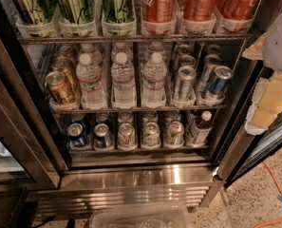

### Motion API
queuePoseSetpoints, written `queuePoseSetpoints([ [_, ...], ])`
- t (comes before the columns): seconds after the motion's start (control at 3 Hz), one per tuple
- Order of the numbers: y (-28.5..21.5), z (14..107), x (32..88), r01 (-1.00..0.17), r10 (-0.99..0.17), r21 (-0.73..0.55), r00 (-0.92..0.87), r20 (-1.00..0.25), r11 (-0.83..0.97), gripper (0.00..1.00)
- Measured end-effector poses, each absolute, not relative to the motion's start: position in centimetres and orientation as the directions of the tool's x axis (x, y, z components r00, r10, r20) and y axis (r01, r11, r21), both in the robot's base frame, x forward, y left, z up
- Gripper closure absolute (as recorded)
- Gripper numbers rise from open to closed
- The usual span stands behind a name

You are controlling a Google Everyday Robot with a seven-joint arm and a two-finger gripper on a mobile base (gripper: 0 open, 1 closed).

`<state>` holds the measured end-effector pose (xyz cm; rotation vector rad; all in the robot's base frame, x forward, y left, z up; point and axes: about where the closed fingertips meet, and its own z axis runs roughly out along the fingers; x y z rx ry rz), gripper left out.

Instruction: Pick water bottle from middle shelf of fridge

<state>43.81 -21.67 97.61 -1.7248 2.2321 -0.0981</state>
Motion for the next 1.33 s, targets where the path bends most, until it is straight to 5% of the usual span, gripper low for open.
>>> queuePoseSetpoints([
  [0.67, -20.9, 96.6, 42.9, -0.934, -0.950, -0.232, -0.225, -0.215, 0.273, 0.00],
  [1.33, -11.6, 90.1, 37.3, -0.985, -0.949, -0.134, -0.065, -0.308, 0.111, 0.00],
])
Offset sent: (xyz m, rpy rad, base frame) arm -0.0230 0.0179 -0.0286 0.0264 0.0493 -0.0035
